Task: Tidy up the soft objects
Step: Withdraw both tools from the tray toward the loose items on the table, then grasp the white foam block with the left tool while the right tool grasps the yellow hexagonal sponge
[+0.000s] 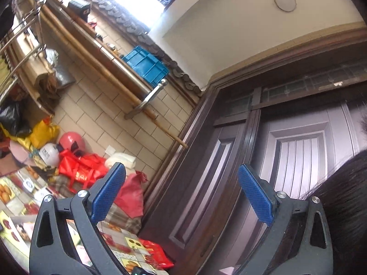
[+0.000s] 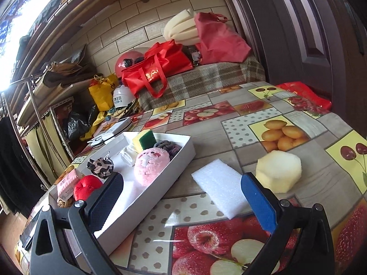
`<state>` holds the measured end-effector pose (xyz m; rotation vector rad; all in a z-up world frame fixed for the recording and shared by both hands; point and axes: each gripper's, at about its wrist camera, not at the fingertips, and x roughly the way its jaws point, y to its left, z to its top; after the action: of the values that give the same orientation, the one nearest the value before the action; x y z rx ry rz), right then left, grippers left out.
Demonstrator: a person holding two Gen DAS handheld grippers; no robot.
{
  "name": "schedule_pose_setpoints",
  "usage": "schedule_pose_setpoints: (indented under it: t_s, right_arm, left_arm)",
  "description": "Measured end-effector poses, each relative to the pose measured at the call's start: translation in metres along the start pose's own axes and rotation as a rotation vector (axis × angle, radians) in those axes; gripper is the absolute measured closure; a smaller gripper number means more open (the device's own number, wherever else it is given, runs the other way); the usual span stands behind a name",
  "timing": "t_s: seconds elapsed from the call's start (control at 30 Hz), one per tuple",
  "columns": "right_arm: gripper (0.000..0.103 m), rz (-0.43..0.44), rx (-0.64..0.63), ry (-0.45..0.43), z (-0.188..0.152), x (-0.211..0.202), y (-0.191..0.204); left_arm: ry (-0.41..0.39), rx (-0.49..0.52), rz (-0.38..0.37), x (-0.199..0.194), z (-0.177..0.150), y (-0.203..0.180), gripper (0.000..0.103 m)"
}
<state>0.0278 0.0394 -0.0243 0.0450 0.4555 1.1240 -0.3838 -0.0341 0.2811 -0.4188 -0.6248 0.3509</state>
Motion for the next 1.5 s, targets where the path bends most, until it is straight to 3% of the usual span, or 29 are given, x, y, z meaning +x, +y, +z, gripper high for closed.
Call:
schedule_pose_setpoints:
  t_s: [0.43,0.63,0.67,0.73,0.93,1.07,1.13,1.2,1.3,1.37,1.43,1.5]
  right_arm:
    - [0.001,-0.014,0.044,0.041,-0.001,0.006,-0.010]
    - [0.001,-0.017,0.059,0.048,-0.001,0.006,-0.012]
    - [0.001,-0.017,0.058,0.049,-0.001,0.006,-0.012]
    - [0.001,-0.016,0.058,0.048,-0.001,0.006,-0.012]
    - [0.001,-0.019,0.065,0.052,-0.002,0.007,-0.013]
    - [0.001,-0.014,0.065,0.043,-0.001,0.005,-0.013]
    - [0.001,-0.013,0.059,0.041,-0.001,0.004,-0.014]
    - [0.001,-0.027,0.039,0.037,0.002,0.001,-0.017]
    - [0.000,-0.101,0.006,-0.010,0.011,-0.013,-0.039]
    - [0.000,-0.164,-0.002,-0.034,0.020,-0.023,-0.065]
    - [0.000,-0.223,-0.011,0.004,0.027,-0.024,-0.097]
    - [0.000,-0.247,-0.021,0.078,0.031,-0.018,-0.120]
  left_arm:
    - [-0.035,-0.025,0.143,0.000,-0.010,-0.003,0.004]
    - [-0.045,-0.034,0.135,0.000,-0.010,0.004,0.004]
    - [-0.072,-0.023,0.128,-0.001,-0.011,0.004,0.004]
    - [-0.052,-0.056,0.094,-0.003,-0.011,0.010,0.004]
    - [-0.131,-0.021,0.089,-0.016,-0.009,0.006,0.004]
    - [-0.072,-0.021,0.108,-0.004,-0.006,0.010,0.004]
    - [-0.080,-0.016,0.113,-0.003,-0.007,0.016,0.004]
    - [-0.091,-0.009,0.132,-0.001,-0.008,0.025,0.004]
    - [-0.113,0.043,0.226,0.010,-0.015,0.045,0.002]
    - [-0.054,0.066,0.302,0.029,-0.025,0.068,0.002]
    - [0.071,0.083,0.361,0.058,-0.042,0.092,0.002]
    - [0.257,0.117,0.406,0.095,-0.073,0.115,0.002]
